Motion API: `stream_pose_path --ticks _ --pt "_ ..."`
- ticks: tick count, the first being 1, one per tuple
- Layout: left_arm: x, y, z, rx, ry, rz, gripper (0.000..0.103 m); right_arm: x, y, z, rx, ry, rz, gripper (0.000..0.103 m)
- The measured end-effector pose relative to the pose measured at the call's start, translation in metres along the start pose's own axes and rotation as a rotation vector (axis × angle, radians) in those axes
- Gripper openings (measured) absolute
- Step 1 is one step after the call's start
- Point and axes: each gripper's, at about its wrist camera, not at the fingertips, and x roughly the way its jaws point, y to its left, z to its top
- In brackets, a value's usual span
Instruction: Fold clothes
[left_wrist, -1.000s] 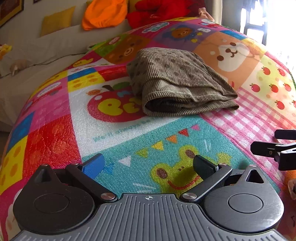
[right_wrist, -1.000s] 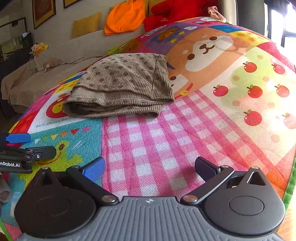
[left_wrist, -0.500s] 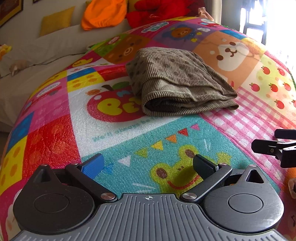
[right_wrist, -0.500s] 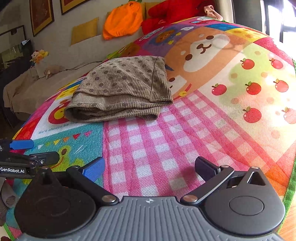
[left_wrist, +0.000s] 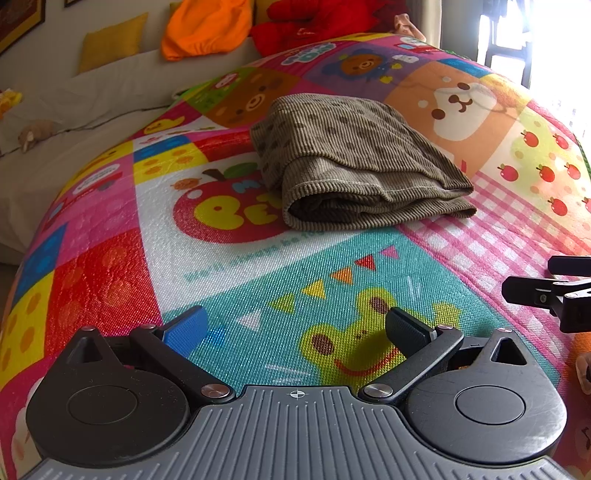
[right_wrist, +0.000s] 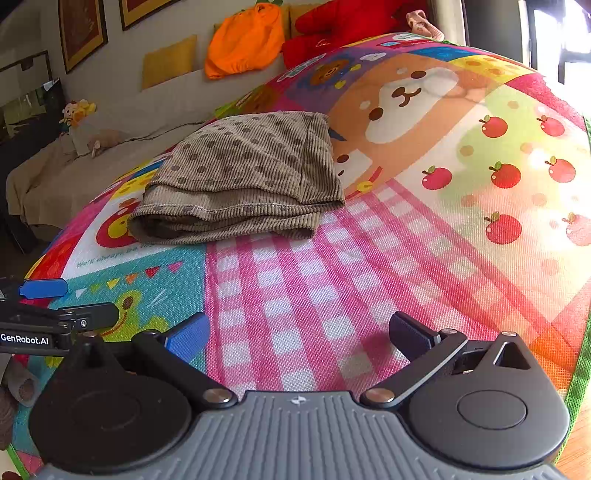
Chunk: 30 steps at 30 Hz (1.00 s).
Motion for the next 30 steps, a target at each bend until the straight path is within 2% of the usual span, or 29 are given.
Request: stream_pose_path --ticks 15,20,30 --pt "0.001 -0.001 0.0 0.0 0.002 0.002 0.103 0.006 0.009 0.002 -0.067 0.035 -0.034 0.103" --pt "0.001 0.0 0.0 -0.002 0.002 0.001 0.103 0.005 0.004 0.003 -0.044 0.028 -0.003 0.103" --pt "0.001 0.001 0.0 -0.006 -0.001 -0.004 0.103 0.007 0.009 0.002 -0.065 0.028 -0.028 0.103"
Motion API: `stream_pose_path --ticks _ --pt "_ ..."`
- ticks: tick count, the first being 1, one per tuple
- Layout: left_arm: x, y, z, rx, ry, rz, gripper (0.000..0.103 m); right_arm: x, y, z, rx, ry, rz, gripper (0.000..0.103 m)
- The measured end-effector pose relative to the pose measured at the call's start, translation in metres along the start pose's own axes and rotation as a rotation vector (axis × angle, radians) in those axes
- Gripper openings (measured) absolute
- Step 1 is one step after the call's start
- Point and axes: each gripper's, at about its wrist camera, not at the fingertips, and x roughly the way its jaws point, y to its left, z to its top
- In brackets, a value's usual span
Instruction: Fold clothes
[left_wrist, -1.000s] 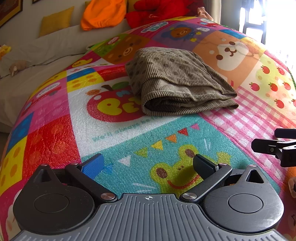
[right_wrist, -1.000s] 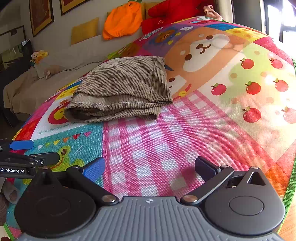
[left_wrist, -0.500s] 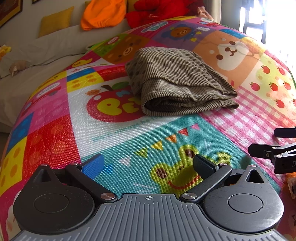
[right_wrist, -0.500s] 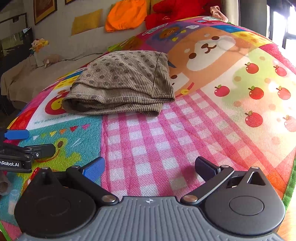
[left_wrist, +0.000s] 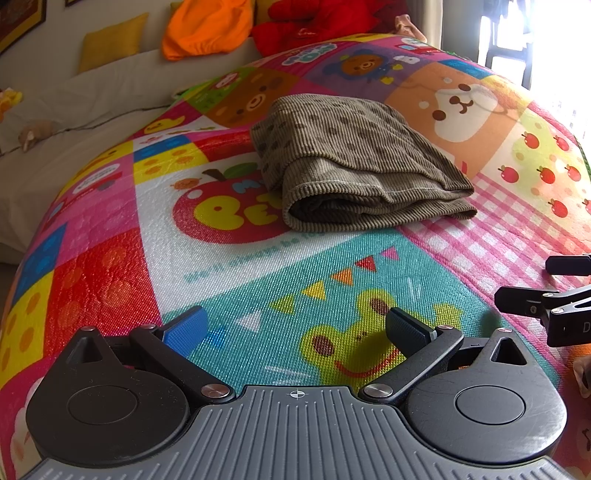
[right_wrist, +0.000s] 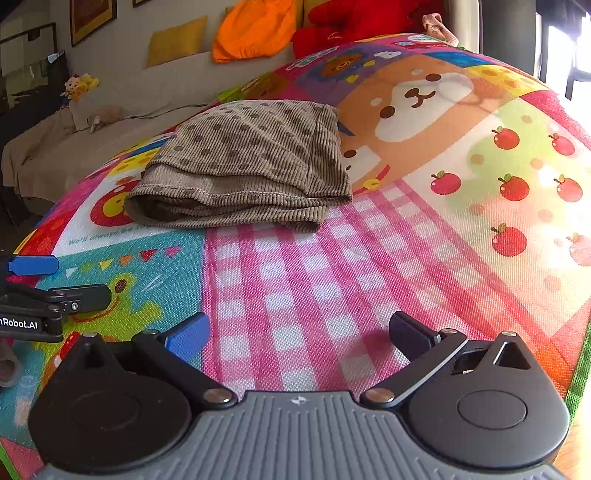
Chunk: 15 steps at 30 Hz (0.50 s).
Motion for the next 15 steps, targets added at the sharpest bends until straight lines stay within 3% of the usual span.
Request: stream_pose_path --ticks 9,15 --pt "-0.0023 0.0053 -0.0004 -0.026 -0.011 -0.024 0.103 0.0004 -0.0004 0.0003 0.004 -0.003 0.0 0.103" --pt "-0.0007 0.0009 -0.0005 -0.002 -0.002 -0.003 0.103 0.0 -0.0003 -0.0003 0.005 -0.005 -0.001 0.103"
